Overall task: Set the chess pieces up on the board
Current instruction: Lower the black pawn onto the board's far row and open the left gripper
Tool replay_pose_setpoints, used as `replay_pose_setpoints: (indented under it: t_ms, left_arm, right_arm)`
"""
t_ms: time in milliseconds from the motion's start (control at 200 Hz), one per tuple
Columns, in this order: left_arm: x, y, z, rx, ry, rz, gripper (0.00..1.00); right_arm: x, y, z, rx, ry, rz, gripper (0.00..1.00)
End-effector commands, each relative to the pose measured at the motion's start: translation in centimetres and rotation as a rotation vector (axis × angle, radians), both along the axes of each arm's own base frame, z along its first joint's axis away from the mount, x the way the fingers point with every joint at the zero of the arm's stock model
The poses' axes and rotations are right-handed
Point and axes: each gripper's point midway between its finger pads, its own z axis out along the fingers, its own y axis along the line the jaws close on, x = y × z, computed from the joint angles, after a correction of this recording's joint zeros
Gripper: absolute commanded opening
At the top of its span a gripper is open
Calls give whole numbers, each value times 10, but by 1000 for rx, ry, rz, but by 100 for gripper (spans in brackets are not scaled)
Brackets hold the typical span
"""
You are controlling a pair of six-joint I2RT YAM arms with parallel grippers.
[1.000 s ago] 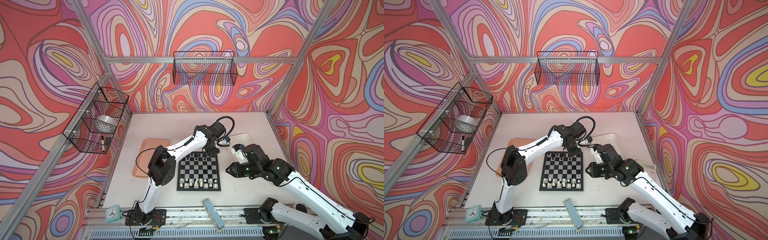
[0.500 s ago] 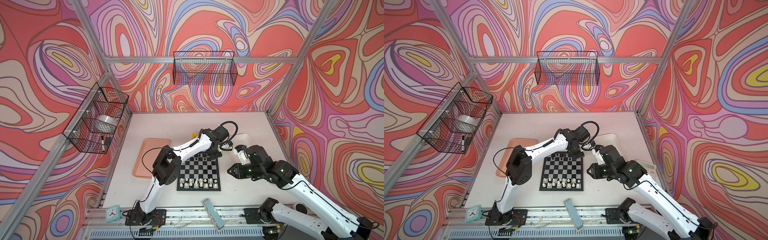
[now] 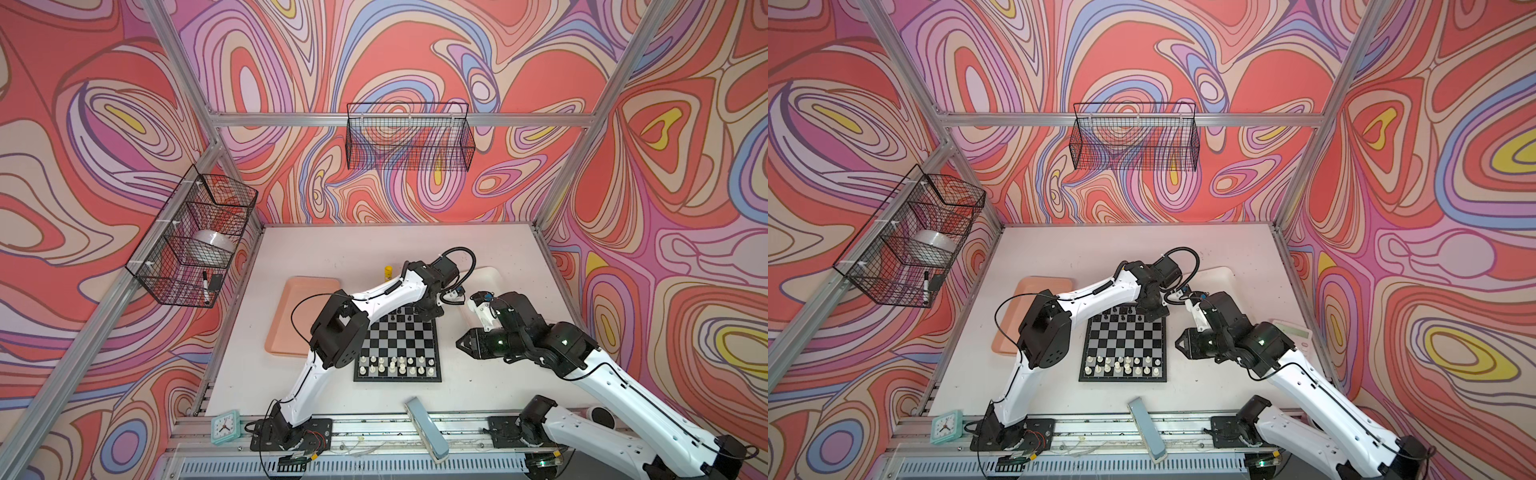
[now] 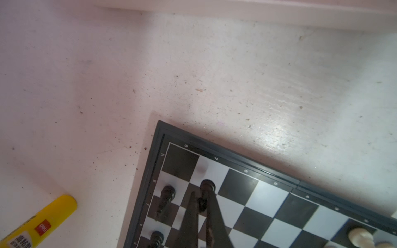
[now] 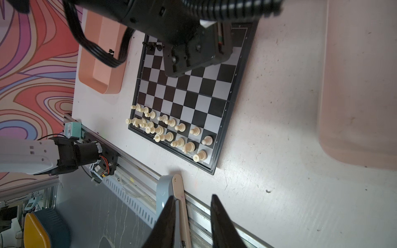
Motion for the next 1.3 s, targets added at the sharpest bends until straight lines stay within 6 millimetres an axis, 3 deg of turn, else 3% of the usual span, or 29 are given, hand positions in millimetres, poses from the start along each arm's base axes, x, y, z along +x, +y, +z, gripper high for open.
replay_pose_setpoints:
  t_ms: [0, 431, 671, 931, 1297]
  left_arm:
    - [-4, 4, -17, 44, 7, -6, 6]
    - [-8, 0, -23, 54, -4, -20, 7]
    - [-9, 0, -28, 72, -9, -28, 13]
    - [-7, 2, -23, 76, -24, -30, 27]
    - [-13, 1, -19, 71, -18, -42, 29]
  right_arm:
    - [1, -4, -5, -13, -3, -14, 29]
    - [2, -4, -7, -15, -3, -13, 28]
    - [1, -4, -8, -16, -2, -12, 29]
    - [0, -4, -9, -12, -5, -7, 29]
    - [0, -3, -8, -9, -8, -4, 29]
